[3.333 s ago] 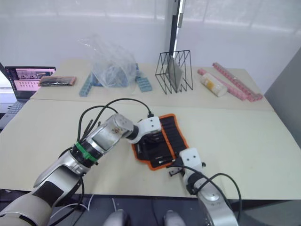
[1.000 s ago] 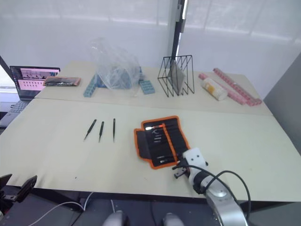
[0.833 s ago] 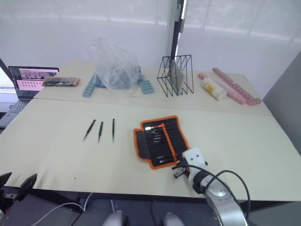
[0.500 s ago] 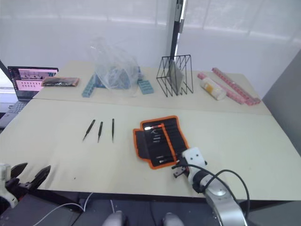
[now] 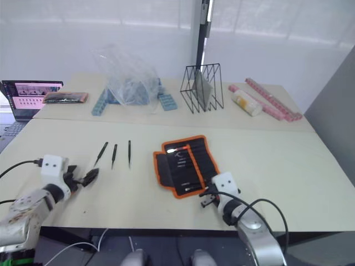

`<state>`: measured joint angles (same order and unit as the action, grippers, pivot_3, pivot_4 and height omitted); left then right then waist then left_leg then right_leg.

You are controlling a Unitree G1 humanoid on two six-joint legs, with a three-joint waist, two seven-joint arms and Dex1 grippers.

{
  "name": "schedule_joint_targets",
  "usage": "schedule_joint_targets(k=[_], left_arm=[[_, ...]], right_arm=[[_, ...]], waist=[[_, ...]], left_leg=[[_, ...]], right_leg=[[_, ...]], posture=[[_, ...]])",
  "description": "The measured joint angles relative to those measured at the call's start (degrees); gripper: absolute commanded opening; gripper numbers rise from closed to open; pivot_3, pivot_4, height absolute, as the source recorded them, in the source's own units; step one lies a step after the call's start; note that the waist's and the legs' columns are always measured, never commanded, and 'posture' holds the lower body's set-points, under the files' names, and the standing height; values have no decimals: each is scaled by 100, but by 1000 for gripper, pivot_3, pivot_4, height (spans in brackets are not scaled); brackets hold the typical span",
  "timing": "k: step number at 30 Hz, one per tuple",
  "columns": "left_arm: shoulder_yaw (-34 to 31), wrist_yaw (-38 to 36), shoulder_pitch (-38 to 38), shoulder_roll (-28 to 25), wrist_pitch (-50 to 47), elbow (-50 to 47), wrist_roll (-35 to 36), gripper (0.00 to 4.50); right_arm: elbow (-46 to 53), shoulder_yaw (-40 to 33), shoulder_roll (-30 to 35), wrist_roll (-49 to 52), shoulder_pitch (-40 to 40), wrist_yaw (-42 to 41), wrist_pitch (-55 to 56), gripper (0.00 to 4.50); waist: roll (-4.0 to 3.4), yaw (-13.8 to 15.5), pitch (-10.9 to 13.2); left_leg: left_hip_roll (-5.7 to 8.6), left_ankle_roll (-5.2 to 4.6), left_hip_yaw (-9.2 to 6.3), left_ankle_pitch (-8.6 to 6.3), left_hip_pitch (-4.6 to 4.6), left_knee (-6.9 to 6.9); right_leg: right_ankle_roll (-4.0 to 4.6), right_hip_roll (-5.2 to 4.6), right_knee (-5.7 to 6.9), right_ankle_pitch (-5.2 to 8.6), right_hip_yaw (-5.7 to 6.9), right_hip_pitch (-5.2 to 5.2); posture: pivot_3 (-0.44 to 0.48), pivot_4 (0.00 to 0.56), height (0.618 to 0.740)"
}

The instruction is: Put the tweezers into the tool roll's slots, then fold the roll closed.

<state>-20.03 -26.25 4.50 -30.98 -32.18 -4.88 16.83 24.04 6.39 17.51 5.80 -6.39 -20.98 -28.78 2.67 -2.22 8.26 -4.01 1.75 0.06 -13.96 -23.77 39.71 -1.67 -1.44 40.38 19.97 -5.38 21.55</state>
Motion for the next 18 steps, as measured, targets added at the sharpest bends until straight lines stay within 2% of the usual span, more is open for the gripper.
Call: schedule_joint_targets(k=[5,8,12,18], left_arm=[[463,252,702,76,50,617,-333,4424],[644,339,969,142,50,860,-455,4424],[784,345,1236,258,112,1129,-541,3359],[799,392,1418,349,223,1389,-638,1349]], right_arm=[[6,-19,4,-28,-48,75,-6,0],[22,-16,3,-44,-53,106,-10,0],[59,-26,3,-70,-87,159,-14,0],[118,-19,1,-76,-103,181,-33,0]], waist=[[-13,50,5],[-16,80,2],[-25,125,-4],[-43,131,-25]], left_leg=[[6,0,-3,0,56,0],[6,0,-2,0,59,0],[7,0,-1,0,59,1],[8,0,3,0,54,1]], right_leg=[[-4,-4,-15,2,5,-36],[-5,-3,-15,2,3,-39],[-8,-4,-15,1,1,-41],[-10,-5,-15,1,-3,-43]], posture=[[0,150,684],[0,150,684],[0,150,684],[0,150,684]])
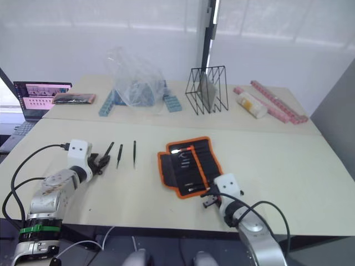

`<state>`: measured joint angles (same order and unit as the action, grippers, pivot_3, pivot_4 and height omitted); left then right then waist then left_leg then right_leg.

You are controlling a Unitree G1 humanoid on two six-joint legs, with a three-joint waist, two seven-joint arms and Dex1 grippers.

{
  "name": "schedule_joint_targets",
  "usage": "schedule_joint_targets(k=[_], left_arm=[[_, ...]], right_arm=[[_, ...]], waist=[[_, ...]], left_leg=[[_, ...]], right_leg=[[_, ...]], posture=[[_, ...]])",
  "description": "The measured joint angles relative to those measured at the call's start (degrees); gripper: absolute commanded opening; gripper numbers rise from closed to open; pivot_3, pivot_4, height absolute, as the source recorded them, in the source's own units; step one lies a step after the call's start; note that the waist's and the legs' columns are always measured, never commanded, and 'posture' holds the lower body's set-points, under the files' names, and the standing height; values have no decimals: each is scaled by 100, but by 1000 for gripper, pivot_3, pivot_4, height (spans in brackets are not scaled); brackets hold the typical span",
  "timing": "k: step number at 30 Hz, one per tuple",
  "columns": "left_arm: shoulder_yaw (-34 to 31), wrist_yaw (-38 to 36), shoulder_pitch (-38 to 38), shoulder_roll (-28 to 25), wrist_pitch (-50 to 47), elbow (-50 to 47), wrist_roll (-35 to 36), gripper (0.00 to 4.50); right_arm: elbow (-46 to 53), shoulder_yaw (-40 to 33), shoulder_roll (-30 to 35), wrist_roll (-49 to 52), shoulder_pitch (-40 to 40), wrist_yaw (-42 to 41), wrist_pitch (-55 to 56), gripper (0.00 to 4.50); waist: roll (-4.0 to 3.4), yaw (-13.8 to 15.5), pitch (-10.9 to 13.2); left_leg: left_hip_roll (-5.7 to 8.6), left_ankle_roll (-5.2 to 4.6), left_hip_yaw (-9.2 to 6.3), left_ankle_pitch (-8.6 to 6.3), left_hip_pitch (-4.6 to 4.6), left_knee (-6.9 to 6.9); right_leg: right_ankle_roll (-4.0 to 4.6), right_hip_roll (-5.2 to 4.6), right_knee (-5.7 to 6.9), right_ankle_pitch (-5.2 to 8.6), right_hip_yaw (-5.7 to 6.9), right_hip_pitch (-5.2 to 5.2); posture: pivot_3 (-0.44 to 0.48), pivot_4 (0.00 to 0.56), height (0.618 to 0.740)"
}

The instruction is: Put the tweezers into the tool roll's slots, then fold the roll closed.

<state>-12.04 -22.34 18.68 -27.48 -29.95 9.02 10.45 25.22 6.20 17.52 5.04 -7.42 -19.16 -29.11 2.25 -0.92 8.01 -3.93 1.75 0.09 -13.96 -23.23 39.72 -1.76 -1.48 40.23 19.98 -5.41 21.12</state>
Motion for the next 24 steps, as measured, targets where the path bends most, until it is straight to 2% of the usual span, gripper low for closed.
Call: schedule_joint_targets(k=[4,24], left_arm=[[-14,18,-4,8,9,15,-22,41],[-118,49,-243,-77,127,-371,-53,13]], right_arm=[[20,6,0,1,4,1,-8,0],[-89,33,-10,2,163,-60,-8,0]], waist=[[-20,-1,-9],[-3,-43,8]], left_leg=[[0,0,2,0,-4,-1],[-2,0,2,0,-31,-7]], right_leg=[[-2,0,-1,1,-2,-3],[-3,2,-3,2,-4,15]], posture=[[0,150,684],[0,150,684]])
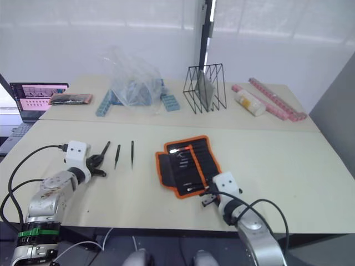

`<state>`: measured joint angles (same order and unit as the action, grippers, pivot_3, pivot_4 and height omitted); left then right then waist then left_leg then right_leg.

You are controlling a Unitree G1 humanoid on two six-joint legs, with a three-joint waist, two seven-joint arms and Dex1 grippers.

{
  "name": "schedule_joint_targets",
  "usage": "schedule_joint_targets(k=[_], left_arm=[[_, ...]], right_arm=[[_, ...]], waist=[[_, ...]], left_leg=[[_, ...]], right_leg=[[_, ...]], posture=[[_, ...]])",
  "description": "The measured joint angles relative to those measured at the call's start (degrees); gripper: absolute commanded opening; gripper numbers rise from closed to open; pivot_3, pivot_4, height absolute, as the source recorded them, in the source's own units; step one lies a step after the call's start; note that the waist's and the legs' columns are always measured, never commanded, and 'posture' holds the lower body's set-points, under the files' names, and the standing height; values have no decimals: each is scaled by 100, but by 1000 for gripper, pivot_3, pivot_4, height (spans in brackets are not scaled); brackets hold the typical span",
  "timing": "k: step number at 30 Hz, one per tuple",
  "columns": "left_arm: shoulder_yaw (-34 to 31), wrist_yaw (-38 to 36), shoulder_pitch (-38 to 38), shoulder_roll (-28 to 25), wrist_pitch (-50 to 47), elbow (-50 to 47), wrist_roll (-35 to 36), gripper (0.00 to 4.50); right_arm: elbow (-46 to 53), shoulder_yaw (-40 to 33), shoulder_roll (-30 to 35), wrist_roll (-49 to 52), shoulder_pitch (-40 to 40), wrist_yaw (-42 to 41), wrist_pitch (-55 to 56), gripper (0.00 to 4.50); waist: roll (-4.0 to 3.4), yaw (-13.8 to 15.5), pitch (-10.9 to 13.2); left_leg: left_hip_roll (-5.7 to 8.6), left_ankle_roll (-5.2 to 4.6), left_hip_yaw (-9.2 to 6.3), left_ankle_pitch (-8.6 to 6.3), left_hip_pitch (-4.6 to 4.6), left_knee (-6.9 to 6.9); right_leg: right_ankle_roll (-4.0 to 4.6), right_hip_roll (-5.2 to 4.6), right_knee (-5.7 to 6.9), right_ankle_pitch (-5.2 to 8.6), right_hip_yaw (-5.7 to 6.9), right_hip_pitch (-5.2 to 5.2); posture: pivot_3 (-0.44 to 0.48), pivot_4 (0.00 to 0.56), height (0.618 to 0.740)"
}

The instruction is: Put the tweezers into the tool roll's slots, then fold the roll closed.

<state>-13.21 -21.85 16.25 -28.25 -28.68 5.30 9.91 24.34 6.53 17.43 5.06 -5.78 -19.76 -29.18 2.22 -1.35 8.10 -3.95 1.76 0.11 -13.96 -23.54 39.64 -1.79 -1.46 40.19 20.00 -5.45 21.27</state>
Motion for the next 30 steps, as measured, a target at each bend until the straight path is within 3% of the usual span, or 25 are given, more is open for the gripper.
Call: schedule_joint_targets(k=[9,15,22,30], left_arm=[[-124,-62,-33,-332,-9,-844,58,13],[57,-485,89,-421,-297,-1471,372,13],[1201,-1388,912,-540,-1283,-2140,965,13],[3098,-2183,2060,-533,-1769,-1918,644,13]], right_arm=[[-16,1,-10,-2,21,1,32,0],[-20,4,-18,-32,12,10,34,0],[2,20,-35,-38,4,24,34,0],[106,69,-67,-47,-27,116,31,0]], waist=[[18,5,20],[32,14,35],[44,8,39],[31,-23,47]], left_leg=[[1,0,-3,0,-23,-15],[1,1,-3,0,-24,-17],[1,0,-4,0,-23,-19],[2,0,-3,1,-25,-27]], right_leg=[[1,-4,-13,0,4,17],[1,-3,-13,0,5,18],[1,3,-16,0,4,16],[0,9,-24,0,-4,19]], posture=[[0,150,684],[0,150,684],[0,150,684],[0,150,684]])
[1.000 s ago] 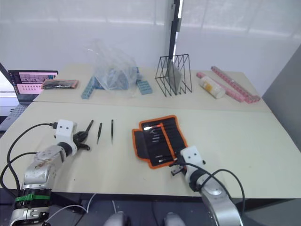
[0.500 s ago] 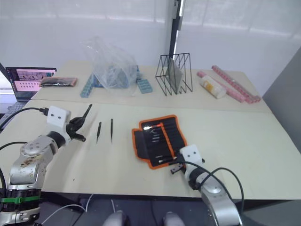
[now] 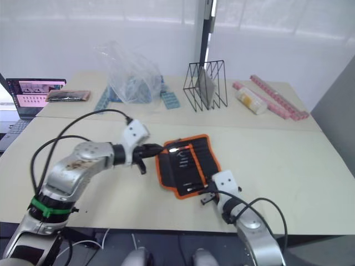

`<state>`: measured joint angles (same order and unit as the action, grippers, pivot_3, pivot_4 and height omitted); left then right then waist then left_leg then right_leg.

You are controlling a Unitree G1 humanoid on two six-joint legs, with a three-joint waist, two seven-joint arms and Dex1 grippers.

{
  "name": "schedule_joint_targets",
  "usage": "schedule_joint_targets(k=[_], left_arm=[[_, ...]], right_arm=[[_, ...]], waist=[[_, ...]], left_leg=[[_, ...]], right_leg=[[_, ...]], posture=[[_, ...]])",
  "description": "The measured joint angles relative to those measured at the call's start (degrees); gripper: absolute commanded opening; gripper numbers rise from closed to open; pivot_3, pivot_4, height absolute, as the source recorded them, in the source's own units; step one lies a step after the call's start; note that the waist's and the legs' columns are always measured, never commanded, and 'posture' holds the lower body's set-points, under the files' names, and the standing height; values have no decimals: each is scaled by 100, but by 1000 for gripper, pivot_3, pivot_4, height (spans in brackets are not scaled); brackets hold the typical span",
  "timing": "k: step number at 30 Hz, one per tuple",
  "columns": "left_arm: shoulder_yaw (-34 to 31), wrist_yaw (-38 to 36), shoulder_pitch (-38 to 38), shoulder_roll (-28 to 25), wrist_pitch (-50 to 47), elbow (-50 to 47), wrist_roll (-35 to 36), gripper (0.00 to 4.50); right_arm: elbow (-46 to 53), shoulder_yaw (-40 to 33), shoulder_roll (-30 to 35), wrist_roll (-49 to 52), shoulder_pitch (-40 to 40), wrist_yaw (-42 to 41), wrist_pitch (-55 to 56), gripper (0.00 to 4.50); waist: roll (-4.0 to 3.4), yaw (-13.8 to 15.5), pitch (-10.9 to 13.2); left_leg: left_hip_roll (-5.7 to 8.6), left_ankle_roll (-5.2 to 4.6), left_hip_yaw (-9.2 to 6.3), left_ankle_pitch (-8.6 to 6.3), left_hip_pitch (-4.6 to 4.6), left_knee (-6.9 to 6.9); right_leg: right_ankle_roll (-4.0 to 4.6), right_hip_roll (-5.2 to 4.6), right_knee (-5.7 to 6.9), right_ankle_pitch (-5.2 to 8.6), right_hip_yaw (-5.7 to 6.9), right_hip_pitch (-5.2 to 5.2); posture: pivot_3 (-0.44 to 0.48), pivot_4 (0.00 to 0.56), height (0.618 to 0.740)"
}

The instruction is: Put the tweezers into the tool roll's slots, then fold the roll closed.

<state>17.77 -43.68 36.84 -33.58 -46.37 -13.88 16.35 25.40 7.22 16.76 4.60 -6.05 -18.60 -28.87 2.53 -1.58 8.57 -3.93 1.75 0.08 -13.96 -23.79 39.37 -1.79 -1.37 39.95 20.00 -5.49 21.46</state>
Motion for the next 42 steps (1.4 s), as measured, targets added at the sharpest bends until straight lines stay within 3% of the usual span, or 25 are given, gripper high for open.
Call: schedule_joint_targets(k=[6,15,42], left_arm=[[1014,-820,498,-208,-92,402,-294,13],[1580,-1274,1178,27,75,1200,-914,13],[1867,-1551,1663,1380,1075,2762,-2104,13]], right_arm=[[69,64,-48,-4,-20,89,-10,0],[241,123,-236,-105,-181,376,-17,0],[351,129,-274,-171,-266,505,-90,0]], waist=[[-11,-58,8],[-11,-46,7],[-13,46,5]], left_leg=[[0,-1,-1,1,-10,-13],[2,11,-4,11,-59,-14],[4,10,-4,12,-57,-13]], right_leg=[[1,4,0,0,-2,17],[1,4,8,0,-3,69],[1,5,16,0,-3,68]], posture=[[0,150,684],[0,150,684],[0,150,684]])
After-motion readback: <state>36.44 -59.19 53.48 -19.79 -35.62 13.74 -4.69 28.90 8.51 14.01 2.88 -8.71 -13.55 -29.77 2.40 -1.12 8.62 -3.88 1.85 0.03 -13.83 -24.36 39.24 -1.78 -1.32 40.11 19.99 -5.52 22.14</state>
